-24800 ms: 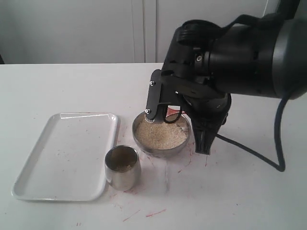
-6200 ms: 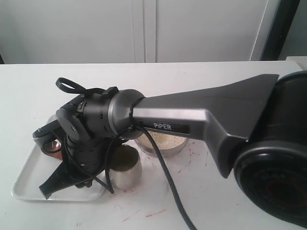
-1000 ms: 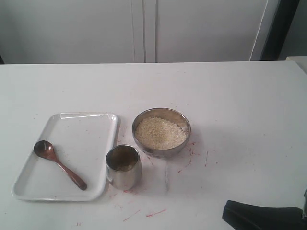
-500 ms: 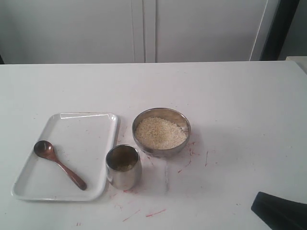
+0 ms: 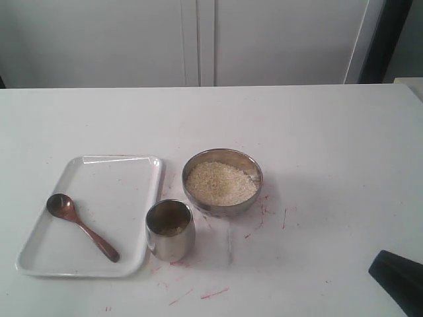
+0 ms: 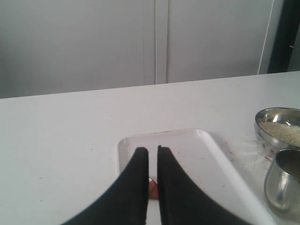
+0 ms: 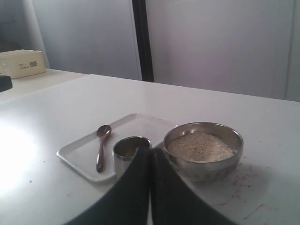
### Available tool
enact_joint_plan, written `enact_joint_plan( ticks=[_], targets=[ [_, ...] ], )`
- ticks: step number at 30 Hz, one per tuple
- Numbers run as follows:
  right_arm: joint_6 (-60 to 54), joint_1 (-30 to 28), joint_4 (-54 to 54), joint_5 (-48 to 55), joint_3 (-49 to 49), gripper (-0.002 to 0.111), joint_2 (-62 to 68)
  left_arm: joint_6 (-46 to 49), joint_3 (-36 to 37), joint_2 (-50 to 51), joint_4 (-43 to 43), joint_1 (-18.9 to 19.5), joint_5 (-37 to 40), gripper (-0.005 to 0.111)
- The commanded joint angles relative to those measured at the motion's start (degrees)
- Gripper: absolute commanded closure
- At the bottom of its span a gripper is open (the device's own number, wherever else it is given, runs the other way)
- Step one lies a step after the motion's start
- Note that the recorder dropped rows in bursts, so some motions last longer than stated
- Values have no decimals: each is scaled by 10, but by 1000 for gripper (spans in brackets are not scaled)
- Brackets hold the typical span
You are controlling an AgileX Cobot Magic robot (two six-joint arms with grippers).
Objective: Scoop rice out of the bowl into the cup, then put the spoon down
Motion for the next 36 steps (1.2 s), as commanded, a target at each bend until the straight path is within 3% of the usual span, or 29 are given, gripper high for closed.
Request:
enact_joint_plan(
  ticks=[1, 27, 32, 36],
  targets=[
    [3, -41, -4, 2, 4, 108, -3, -1, -2, -2, -2, -1, -2, 92],
    [3, -437, -4, 10, 4, 108, -3, -1, -2, -2, -2, -1, -2, 92],
    [2, -461, -8, 55, 4, 108, -3, -1, -2, -2, -2, -1, -2, 92],
    [2, -461, -87, 82, 4, 108, -3, -1, -2, -2, -2, -1, -2, 92]
  ],
)
